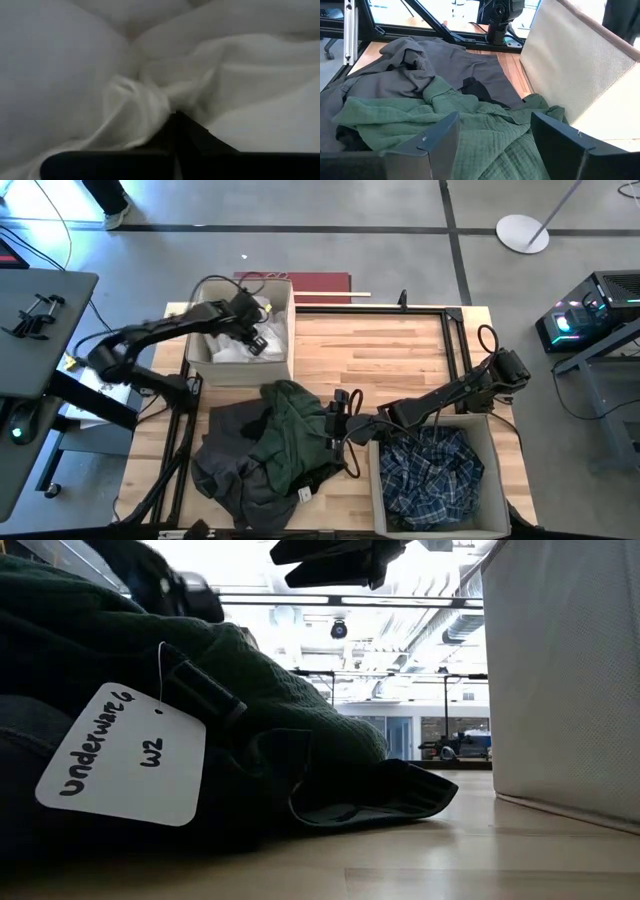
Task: Sort clothes
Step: Put the white polo shirt into the top laundry bin, then put the green shirt into the bottom laundry bin
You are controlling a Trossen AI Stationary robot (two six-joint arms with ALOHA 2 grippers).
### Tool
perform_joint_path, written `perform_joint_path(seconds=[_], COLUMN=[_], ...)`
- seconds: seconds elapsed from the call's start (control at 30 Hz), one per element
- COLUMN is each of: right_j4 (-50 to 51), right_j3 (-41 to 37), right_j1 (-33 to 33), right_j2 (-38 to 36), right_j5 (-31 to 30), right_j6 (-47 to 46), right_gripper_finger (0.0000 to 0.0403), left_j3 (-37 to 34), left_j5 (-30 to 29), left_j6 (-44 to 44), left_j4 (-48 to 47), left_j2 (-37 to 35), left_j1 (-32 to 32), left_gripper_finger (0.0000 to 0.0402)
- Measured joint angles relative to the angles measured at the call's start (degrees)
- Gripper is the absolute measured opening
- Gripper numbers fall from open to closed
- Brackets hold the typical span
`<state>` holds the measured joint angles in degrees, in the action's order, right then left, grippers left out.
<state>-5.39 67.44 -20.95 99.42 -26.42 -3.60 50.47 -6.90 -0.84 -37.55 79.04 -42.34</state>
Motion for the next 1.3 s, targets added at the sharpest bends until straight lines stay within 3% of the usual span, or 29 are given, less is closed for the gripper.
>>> perform_joint_path(seconds=[0.2,0.37,0.63,0.7,0.8,0.9,1.1,1.3], right_j4=[-0.01,-0.02,-0.03,-0.78,-3.38,-6.01,-8.78,2.26], right_j3=[0.0,0.0,0.0,0.0,0.04,0.04,1.83,12.05], right_j1=[0.0,0.22,2.38,3.54,5.95,8.38,12.28,14.79], right_j2=[0.0,0.0,0.0,0.0,0.62,2.83,9.22,19.38], right_j5=[-0.02,-0.02,1.09,4.63,15.27,23.85,32.61,36.54], right_j6=[-0.09,-0.18,-2.03,-1.99,-0.66,1.41,0.66,2.33], right_gripper_finger=[0.0239,0.0239,0.0239,0.0239,0.0239,0.0239,0.0244,0.027], left_j3=[0.87,5.66,14.81,15.51,15.53,14.49,8.74,0.38], left_j5=[-3.09,-7.06,-11.11,-11.02,-10.61,-10.34,-10.26,-10.87], left_j6=[3.87,4.53,2.92,1.74,-1.36,-5.18,-11.51,-17.32], left_j4=[6.15,-1.81,-8.48,-8.69,-9.26,-9.7,-9.65,-8.69], left_j2=[11.77,11.22,-4.64,-10.0,-17.6,-24.41,-34.16,-39.48], left_j1=[-2.8,-1.21,7.14,9.6,13.66,18.06,25.78,29.56], left_gripper_finger=[0.0001,0.0,0.0,0.0,0.0,0.0,0.0,0.0])
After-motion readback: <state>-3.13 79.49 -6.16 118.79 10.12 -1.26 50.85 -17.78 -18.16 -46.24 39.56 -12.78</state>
